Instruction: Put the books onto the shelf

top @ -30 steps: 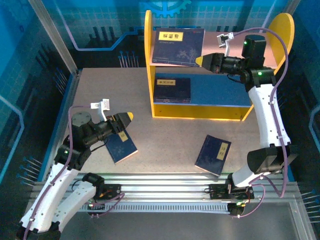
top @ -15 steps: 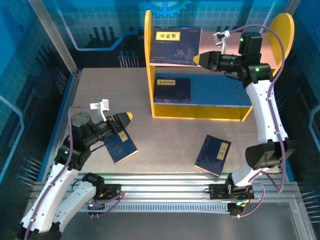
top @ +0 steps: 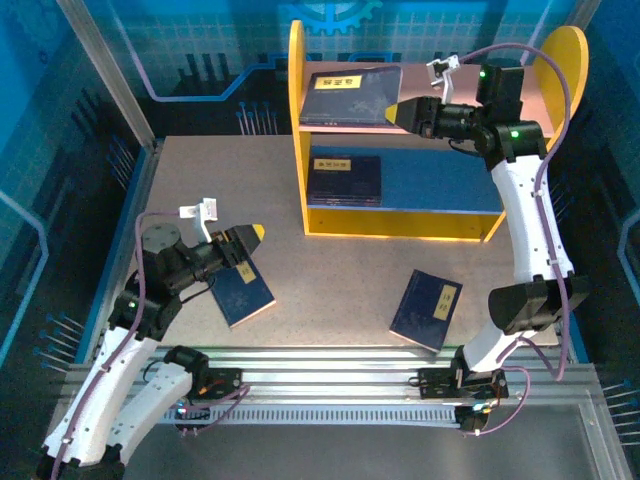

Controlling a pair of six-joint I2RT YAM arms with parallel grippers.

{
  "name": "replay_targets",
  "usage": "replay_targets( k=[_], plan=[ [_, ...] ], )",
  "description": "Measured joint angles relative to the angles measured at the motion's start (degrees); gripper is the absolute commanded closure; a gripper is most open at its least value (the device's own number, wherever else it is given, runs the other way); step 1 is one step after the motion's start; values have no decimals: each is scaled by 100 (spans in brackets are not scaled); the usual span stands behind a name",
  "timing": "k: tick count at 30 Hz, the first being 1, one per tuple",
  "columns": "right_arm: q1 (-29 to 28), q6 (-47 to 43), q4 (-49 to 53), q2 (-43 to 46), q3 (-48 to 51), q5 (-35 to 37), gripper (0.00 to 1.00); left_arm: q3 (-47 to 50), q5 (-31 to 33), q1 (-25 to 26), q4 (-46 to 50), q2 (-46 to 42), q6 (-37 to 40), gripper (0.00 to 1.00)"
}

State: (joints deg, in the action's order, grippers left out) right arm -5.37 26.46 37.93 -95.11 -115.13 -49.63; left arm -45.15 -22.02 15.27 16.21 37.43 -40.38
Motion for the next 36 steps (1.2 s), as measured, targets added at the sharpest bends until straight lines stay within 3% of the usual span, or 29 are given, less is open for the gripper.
replay_targets(
  k=[20, 32, 36],
  plan=[
    [-70, -647, 1054, -470, -1102, 686, 48, 0, -35, -57, 0, 0, 0, 48],
    [-74, -946, 1368, -575, -1331, 911, 55, 0, -76, -101, 2, -44, 0, 48],
    [-96, -960, 1397, -608, -1388, 918, 52, 0, -79, -118, 2, -44, 0, 48]
  ],
)
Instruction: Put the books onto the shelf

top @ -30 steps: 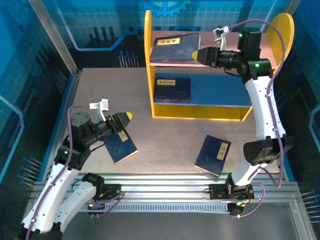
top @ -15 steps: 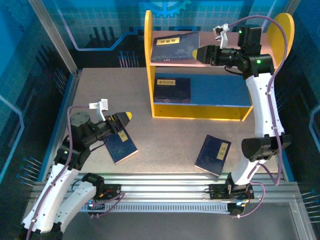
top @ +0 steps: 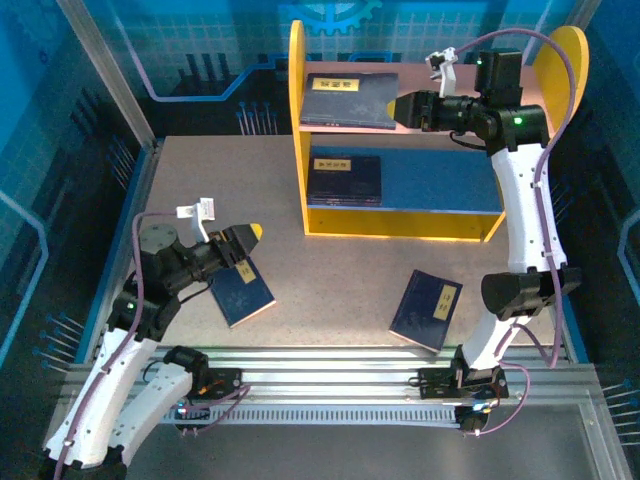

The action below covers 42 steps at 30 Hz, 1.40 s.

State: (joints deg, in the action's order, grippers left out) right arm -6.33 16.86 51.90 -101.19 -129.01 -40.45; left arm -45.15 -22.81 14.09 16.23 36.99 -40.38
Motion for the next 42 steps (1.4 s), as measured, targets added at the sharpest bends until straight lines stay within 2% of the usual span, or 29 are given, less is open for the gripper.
replay_targets(
  k=[6, 17, 23, 42],
  plan=[
    [-28, -20, 127, -87, -212, 212, 48, 0, 0, -7, 4, -44, 0, 48],
    [-343, -461, 680, -468, -1019, 1360, 42, 0, 0, -7, 168, -151, 26, 48],
    [-468, -667, 809, -581, -1220, 1757, 41, 0, 2, -11, 234, -173, 28, 48],
    [-535, -817, 857, -986, -1746, 1886, 38, -2, 4, -26, 413, -258, 50, 48]
  ],
)
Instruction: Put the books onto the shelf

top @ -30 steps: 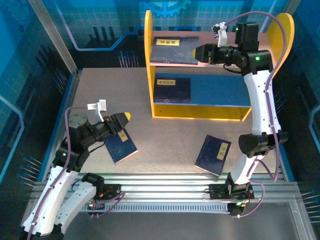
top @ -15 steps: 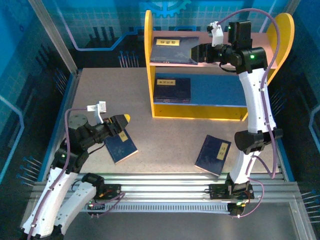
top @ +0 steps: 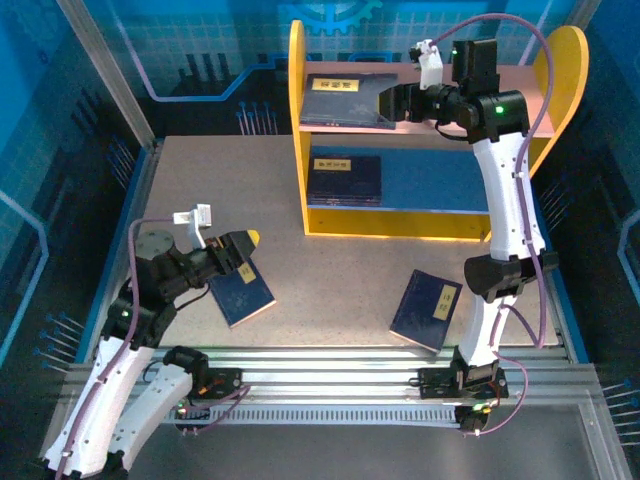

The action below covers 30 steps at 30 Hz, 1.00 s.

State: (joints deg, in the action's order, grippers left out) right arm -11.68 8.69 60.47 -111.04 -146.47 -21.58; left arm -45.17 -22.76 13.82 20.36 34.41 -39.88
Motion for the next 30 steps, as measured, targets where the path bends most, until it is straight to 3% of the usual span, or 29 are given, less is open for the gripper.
replay_targets(
  k=[30],
  plan=[
    [79, 107, -216, -315, -306, -380, 32, -4, 0, -17, 92, -31, 116, 47]
  ],
)
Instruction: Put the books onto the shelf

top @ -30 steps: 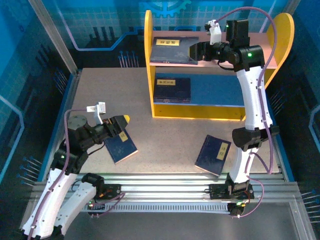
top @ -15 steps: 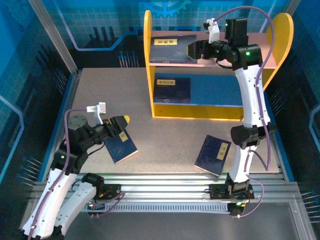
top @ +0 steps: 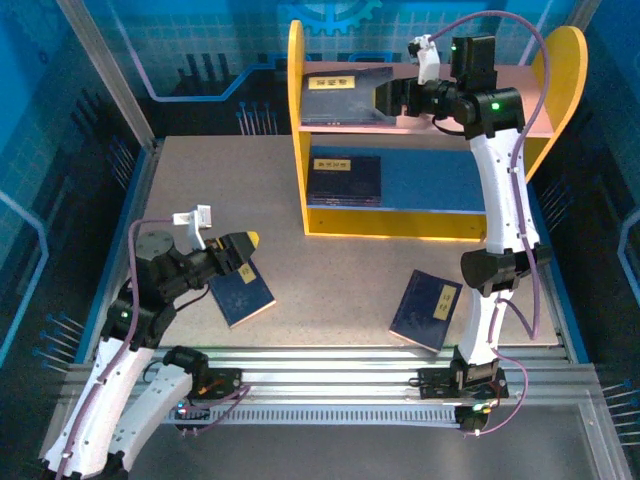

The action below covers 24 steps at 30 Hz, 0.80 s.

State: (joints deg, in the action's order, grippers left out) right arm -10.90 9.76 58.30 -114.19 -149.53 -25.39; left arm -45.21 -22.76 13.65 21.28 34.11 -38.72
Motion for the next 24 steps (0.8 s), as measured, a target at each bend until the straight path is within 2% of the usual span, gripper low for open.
replay_targets(
  k=[11, 24],
  plan=[
    [85, 20, -74, 17, 66, -57, 30, 0, 0, 0, -2, 0, 13, 47],
    [85, -195, -249, 684, 1021, 155, 31, 0, 0, 0, -4, 11, 13, 47]
  ],
)
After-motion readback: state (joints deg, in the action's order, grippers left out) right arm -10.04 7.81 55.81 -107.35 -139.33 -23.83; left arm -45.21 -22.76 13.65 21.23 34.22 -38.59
